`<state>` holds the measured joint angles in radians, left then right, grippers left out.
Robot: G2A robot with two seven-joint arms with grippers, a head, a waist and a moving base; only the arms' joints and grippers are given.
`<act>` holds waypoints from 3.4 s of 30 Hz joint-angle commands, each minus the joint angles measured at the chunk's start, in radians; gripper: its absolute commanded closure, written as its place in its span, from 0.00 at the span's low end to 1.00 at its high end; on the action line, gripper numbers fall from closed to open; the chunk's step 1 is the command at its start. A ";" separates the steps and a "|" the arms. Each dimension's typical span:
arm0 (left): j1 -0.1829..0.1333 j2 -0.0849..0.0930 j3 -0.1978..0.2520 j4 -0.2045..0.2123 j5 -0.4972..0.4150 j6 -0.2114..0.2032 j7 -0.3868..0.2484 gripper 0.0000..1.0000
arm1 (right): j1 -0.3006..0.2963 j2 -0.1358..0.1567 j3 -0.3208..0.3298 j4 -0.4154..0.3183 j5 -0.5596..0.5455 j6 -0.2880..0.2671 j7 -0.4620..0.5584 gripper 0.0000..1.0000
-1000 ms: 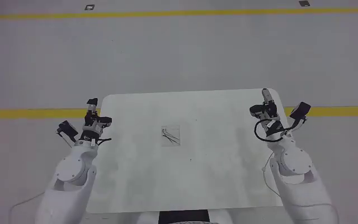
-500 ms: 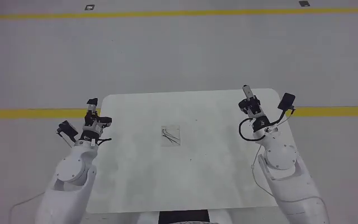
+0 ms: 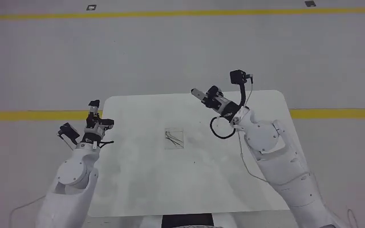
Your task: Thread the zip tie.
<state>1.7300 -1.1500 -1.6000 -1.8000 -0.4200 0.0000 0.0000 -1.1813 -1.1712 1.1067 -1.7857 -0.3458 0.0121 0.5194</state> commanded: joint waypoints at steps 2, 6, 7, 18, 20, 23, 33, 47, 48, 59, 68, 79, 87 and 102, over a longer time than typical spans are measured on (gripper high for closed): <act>0.000 0.000 0.000 0.000 0.000 0.000 0.000 0.00 | 0.016 -0.001 -0.013 0.008 -0.009 0.000 0.021 0.00; 0.000 0.000 0.000 0.000 0.000 0.000 0.000 0.00 | 0.016 -0.001 -0.013 0.008 -0.009 0.000 0.021 0.00; 0.000 0.000 0.000 0.000 0.000 0.000 0.000 0.00 | 0.016 -0.001 -0.013 0.008 -0.009 0.000 0.021 0.00; 0.000 0.000 0.000 0.000 0.000 0.000 0.000 0.00 | 0.189 -0.013 -0.126 0.019 -0.156 -0.019 0.246 0.00; 0.000 0.000 0.000 0.000 0.000 0.000 0.000 0.00 | 0.277 -0.027 -0.193 0.060 -0.202 -0.034 0.334 0.00; 0.000 0.000 0.000 0.000 0.000 0.000 0.000 0.00 | 0.393 -0.054 -0.313 0.120 -0.281 -0.044 0.455 0.00; 0.000 0.000 0.000 0.000 0.000 0.000 0.000 0.00 | 0.513 -0.116 -0.479 0.274 -0.252 -0.048 0.562 0.00; 0.000 0.000 0.000 0.000 0.000 0.000 0.000 0.00 | 0.577 -0.194 -0.642 0.382 -0.270 -0.021 0.634 0.00; 0.000 0.000 0.000 0.000 0.000 0.000 0.000 0.00 | 0.589 -0.211 -0.660 0.415 -0.256 -0.016 0.628 0.00; 0.000 0.000 0.000 0.000 0.000 0.000 0.000 0.00 | 0.679 -0.371 -0.789 0.737 -0.147 -0.017 0.633 0.00; 0.000 0.000 0.000 0.000 0.000 0.000 0.000 0.00 | 0.678 -0.371 -0.792 0.737 -0.154 -0.014 0.633 0.00; 0.000 0.000 0.000 0.000 0.000 0.000 0.000 0.00 | 0.682 -0.457 -0.838 0.882 -0.211 0.053 0.647 0.00; 0.000 0.000 0.000 0.000 0.000 0.000 0.000 0.00 | 0.691 -0.510 -0.856 0.976 -0.208 0.035 0.647 0.00; 0.000 0.000 0.000 0.000 0.000 0.000 0.000 0.00 | 0.695 -0.518 -0.854 0.987 -0.276 0.039 0.658 0.66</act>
<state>1.7300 -1.1500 -1.6000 -1.8000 -0.4200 0.0000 0.0000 -0.4870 -1.6877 0.2511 -0.7990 -0.6163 0.0479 1.1735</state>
